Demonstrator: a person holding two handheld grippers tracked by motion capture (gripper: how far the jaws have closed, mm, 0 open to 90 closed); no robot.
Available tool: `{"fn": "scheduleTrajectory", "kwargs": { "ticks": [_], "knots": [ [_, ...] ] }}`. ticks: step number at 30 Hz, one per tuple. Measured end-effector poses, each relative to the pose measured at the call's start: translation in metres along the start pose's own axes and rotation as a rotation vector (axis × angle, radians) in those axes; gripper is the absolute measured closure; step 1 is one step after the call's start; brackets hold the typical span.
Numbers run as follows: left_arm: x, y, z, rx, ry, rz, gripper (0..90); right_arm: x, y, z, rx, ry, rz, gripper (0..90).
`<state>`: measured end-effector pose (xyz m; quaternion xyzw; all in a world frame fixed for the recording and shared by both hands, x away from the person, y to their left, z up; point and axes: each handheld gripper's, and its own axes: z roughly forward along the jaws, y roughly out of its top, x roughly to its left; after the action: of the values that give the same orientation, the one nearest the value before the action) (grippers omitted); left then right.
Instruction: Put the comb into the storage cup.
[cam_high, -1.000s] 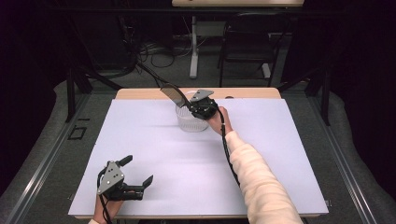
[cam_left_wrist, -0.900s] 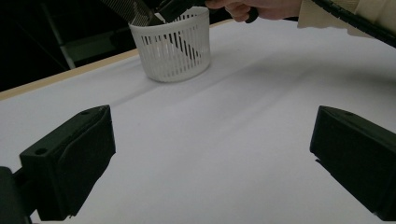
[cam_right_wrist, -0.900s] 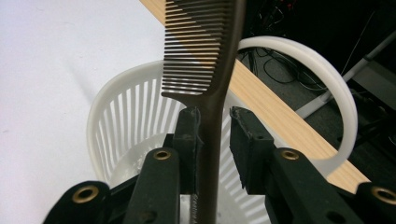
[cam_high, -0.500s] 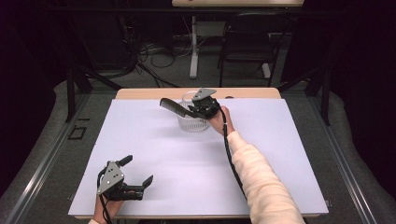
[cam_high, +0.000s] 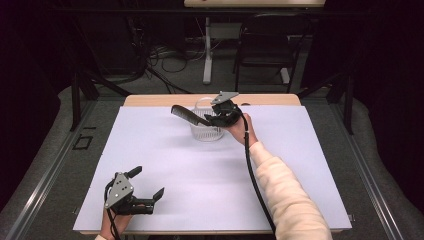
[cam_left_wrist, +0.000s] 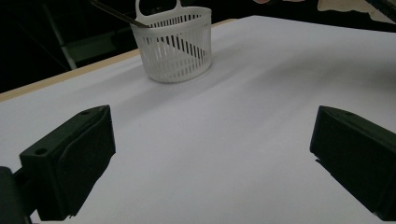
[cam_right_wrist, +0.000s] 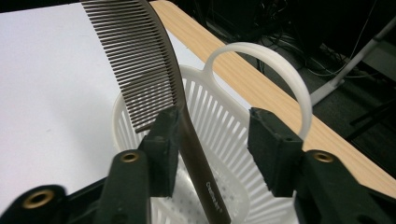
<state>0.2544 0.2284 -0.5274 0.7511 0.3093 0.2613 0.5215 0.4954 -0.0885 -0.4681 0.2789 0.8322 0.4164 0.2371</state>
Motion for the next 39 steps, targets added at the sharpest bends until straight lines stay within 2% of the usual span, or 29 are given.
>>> {"fn": "scheduleTrajectory", "kwargs": {
  "ticks": [4, 10, 22, 30, 39],
  "knots": [
    [0.0, 0.0, 0.0, 0.001, -0.001, 0.003, 0.3, -0.003, 0.001, -0.011, 0.014, 0.015, 0.022, 41.6],
    [0.0, 0.001, 0.0, 0.001, -0.003, 0.008, 0.3, -0.004, -0.001, -0.022, 0.034, 0.047, 0.028, 33.3],
    [0.0, 0.0, 0.0, 0.0, -0.003, 0.004, 0.2, 0.004, -0.009, -0.036, 0.08, 0.076, 0.017, 19.4],
    [0.0, 0.0, 0.0, -0.001, -0.001, -0.001, 0.3, 0.007, -0.02, -0.049, 0.113, 0.081, 0.027, 15.0],
    [0.0, 0.0, 0.0, 0.0, 0.0, -0.004, 0.3, 0.006, -0.04, -0.065, 0.131, 0.11, 0.06, 11.0]
  ]
}}
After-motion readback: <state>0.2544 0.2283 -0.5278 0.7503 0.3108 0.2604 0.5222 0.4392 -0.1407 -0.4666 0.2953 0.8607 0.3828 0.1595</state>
